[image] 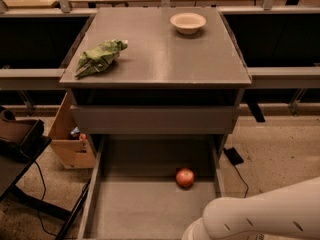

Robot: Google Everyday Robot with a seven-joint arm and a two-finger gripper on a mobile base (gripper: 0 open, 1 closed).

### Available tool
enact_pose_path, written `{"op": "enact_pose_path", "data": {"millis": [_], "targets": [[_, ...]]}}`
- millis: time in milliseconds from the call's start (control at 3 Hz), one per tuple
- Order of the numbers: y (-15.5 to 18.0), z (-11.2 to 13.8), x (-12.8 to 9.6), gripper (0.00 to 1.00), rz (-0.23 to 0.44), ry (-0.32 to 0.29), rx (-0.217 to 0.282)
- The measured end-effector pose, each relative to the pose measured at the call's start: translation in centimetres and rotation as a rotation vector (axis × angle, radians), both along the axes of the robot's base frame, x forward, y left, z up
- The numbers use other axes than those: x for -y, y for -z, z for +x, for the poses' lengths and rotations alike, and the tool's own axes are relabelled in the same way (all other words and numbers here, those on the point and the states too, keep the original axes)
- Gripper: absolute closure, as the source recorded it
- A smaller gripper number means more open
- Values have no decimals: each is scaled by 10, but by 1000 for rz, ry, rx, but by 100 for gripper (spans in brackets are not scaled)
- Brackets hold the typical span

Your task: Place apple into middle drawer

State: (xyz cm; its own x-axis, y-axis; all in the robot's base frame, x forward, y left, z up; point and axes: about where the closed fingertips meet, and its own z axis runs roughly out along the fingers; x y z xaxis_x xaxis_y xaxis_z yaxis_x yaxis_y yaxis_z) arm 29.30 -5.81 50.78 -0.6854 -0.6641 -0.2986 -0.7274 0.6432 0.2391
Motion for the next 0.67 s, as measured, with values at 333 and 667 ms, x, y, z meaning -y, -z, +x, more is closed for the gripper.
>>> {"op": "enact_pose_path", "data": {"millis": [333, 667], "targets": [[0, 0, 0, 0, 0, 0, 0], [1, 13, 17, 0, 5, 33, 8]]}}
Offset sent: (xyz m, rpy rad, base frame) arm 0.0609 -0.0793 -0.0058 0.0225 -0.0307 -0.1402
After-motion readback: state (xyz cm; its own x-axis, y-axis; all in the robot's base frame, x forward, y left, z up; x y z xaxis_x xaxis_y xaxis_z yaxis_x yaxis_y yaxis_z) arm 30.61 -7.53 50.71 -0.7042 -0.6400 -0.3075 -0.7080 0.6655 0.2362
